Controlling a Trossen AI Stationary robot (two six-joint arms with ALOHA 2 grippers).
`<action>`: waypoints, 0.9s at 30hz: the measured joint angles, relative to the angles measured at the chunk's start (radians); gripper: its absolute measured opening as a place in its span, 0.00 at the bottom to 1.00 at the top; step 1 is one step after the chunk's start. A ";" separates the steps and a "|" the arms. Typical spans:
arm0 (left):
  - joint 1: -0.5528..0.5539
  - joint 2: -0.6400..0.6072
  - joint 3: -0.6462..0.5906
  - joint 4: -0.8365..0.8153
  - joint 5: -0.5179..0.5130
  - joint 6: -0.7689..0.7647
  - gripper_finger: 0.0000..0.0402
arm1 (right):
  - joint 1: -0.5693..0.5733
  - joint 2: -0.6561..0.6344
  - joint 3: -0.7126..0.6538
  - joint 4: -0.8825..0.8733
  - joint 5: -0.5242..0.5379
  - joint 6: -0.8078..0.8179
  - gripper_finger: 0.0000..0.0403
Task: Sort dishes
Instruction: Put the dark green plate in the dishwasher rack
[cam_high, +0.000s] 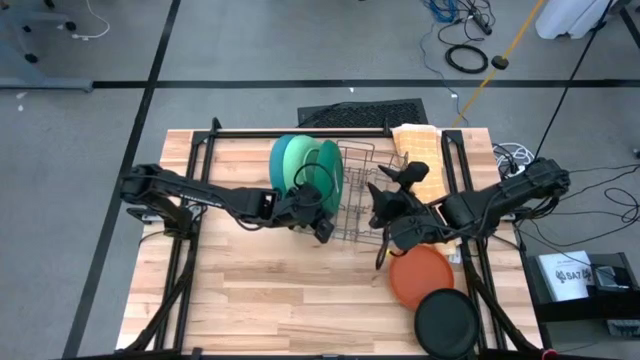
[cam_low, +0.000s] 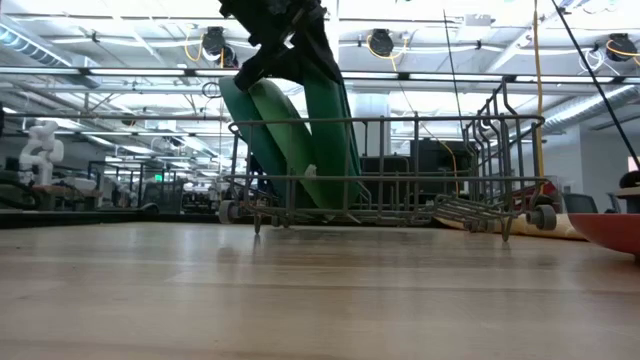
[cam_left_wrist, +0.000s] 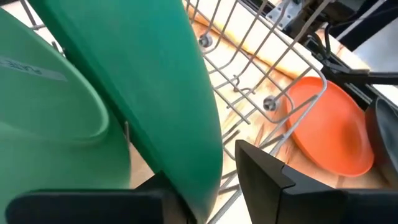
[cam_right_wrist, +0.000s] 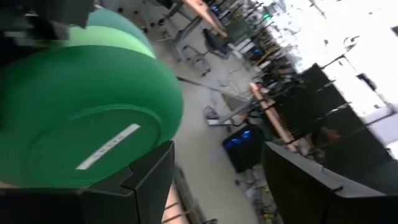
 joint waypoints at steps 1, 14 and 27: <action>-0.001 -0.005 0.000 -0.009 0.000 0.003 0.26 | -0.010 0.000 0.000 0.000 -0.022 0.005 0.58; -0.001 -0.043 0.002 -0.067 -0.027 0.061 0.26 | -0.078 0.000 0.000 0.000 -0.121 0.027 0.58; 0.000 -0.153 0.003 -0.111 -0.092 0.205 0.26 | -0.080 0.001 0.000 0.001 -0.125 0.020 0.58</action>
